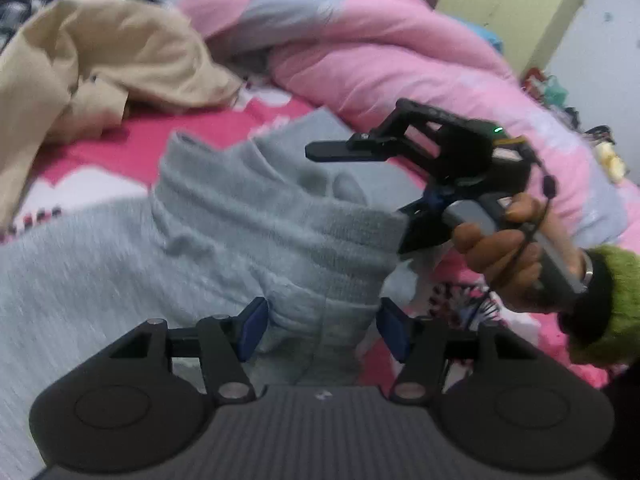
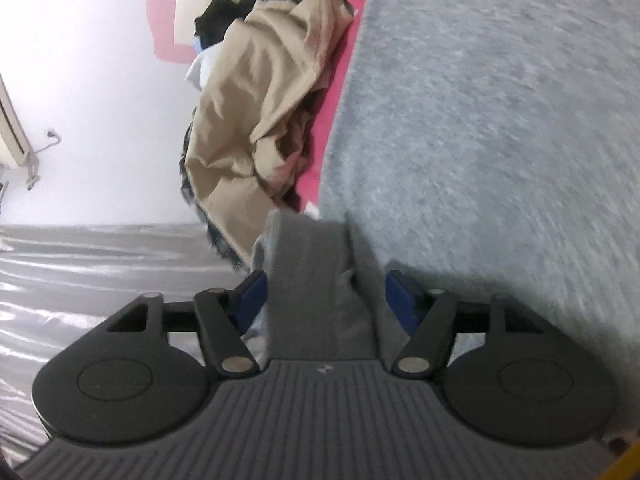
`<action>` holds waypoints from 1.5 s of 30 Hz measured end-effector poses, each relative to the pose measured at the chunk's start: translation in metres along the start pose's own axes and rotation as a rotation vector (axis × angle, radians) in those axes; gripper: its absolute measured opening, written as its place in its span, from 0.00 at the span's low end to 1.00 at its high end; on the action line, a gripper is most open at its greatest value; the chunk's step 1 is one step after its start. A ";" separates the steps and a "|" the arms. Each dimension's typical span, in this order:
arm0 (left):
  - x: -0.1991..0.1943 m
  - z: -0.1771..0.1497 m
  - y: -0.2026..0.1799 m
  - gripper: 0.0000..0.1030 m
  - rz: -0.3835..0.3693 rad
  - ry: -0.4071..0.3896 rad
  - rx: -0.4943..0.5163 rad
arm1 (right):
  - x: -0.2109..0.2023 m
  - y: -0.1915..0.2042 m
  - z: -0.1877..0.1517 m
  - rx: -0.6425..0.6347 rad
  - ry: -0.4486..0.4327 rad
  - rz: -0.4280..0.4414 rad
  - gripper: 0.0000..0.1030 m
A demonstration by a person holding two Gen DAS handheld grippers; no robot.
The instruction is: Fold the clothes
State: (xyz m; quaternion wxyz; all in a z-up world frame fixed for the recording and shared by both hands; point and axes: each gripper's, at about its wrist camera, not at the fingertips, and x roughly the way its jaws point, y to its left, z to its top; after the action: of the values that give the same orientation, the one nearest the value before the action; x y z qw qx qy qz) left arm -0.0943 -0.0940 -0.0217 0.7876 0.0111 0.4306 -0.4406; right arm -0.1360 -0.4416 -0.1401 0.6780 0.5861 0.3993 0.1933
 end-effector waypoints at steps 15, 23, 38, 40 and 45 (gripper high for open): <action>0.034 0.080 0.051 0.68 0.078 -0.031 0.130 | 0.009 0.026 0.018 -0.119 0.035 -0.128 0.62; 0.082 0.093 0.090 0.64 -0.058 0.029 0.080 | 0.020 0.031 0.023 -0.216 0.042 -0.233 0.13; 0.066 0.090 0.091 0.49 -0.121 -0.030 0.092 | 0.011 0.010 0.020 -0.207 0.018 -0.175 0.08; 0.058 0.090 0.085 0.60 -0.124 -0.060 0.125 | 0.011 0.013 0.019 -0.239 0.020 -0.182 0.08; 0.075 0.090 0.071 0.63 -0.136 -0.011 0.233 | 0.013 0.020 0.020 -0.318 0.033 -0.200 0.09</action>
State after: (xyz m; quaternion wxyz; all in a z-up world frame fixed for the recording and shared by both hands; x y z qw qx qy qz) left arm 0.0341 -0.1380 -0.0423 0.7518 0.0708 0.3720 -0.5399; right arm -0.1089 -0.4400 -0.1249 0.7712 0.4257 0.4313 0.1951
